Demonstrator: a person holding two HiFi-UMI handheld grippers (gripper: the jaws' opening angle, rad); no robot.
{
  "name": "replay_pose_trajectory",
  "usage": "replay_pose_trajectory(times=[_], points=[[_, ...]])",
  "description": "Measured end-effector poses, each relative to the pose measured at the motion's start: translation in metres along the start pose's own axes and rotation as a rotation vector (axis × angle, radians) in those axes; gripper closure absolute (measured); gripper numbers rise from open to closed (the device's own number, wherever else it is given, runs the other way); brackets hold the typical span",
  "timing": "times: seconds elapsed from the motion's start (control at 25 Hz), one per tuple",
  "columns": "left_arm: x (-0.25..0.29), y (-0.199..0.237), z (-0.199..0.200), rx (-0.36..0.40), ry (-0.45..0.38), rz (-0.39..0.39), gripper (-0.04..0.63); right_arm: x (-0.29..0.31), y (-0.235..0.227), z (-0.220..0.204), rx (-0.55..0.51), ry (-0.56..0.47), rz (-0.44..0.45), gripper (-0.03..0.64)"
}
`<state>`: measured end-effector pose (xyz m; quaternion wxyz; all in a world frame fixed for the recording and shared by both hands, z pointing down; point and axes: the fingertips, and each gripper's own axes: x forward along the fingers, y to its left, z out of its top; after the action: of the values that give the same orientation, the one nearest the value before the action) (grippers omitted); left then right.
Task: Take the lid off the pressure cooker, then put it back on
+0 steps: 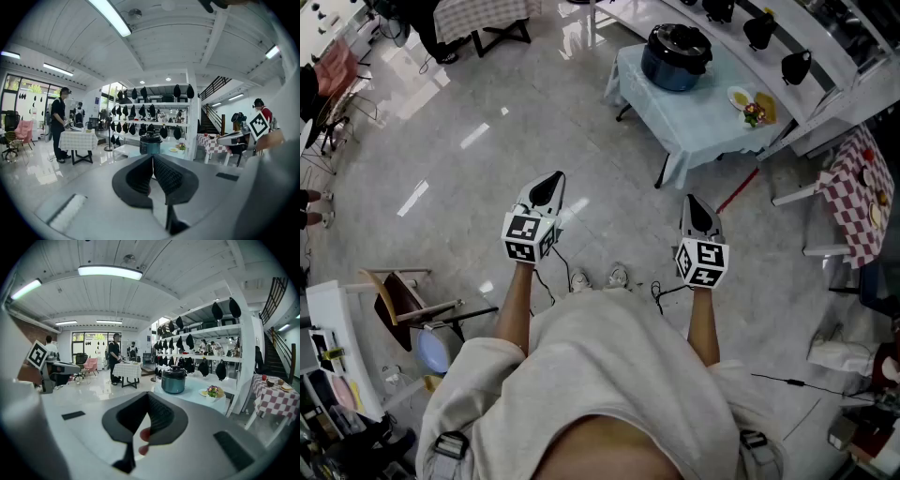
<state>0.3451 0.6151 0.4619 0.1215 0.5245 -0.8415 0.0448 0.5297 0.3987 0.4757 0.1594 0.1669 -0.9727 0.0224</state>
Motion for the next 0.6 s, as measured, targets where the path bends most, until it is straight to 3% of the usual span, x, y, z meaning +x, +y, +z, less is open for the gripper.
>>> replay_pose_trajectory(times=[0.36,0.48,0.52,0.6], points=[[0.002,0.002,-0.001,-0.005,-0.001,-0.001,0.586,0.005,0.002,0.0,-0.001,-0.007,0.009,0.617],[0.005,-0.004,0.0,-0.033,-0.015,-0.047,0.583,0.007,0.004,0.002,0.037,-0.024,0.055,0.617],[0.008,-0.008,-0.001,-0.047,-0.016,-0.07,0.527,0.009,0.006,0.002,0.045,-0.025,0.081,0.6],[0.013,-0.012,-0.003,-0.059,-0.013,-0.095,0.339,0.013,0.011,0.001,0.052,-0.031,0.124,0.389]])
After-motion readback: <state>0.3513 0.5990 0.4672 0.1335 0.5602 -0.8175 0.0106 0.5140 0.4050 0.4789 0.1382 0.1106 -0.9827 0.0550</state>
